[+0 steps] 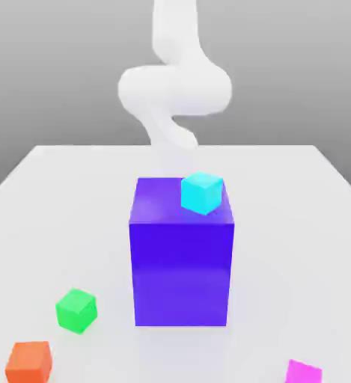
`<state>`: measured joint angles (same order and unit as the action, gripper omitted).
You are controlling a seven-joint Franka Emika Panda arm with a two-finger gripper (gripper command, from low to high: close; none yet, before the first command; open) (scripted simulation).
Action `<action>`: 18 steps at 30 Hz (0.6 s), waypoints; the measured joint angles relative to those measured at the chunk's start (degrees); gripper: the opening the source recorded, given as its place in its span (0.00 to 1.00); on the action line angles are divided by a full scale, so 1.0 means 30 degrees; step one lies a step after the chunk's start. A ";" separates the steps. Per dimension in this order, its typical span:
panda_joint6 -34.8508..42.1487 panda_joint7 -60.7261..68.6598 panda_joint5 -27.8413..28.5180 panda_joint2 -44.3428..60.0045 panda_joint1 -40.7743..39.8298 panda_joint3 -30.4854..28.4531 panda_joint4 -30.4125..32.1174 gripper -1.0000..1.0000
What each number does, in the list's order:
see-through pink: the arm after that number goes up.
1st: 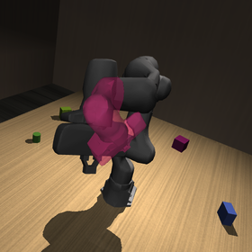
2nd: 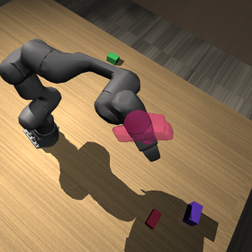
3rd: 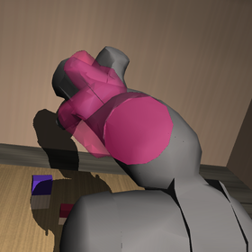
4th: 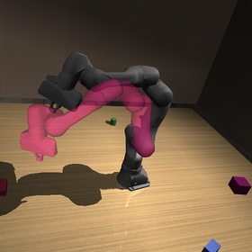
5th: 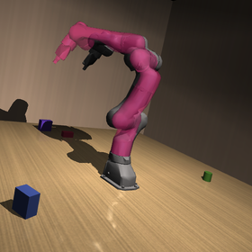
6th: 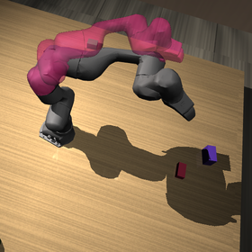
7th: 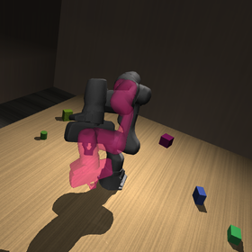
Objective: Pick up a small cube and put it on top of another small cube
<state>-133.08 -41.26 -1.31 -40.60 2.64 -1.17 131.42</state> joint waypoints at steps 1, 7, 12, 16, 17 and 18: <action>-0.0188 0.0659 -0.0184 0.0754 0.0385 -0.0170 -0.0051 0.50; -0.1238 0.4338 -0.1210 0.4979 0.2442 -0.1010 -0.0341 0.50; -0.2082 0.7395 -0.2116 0.8460 0.3670 -0.1228 -0.0585 0.50; -0.2784 0.9679 -0.2615 1.1225 0.4377 -0.1089 -0.0771 0.50; -0.2960 1.0216 -0.2684 1.1911 0.4602 -0.0998 -0.0818 0.50; -0.3141 1.0729 -0.2723 1.2594 0.4749 -0.0913 -0.0862 0.50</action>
<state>-142.50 -9.07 -9.48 -2.81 16.89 -3.91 128.83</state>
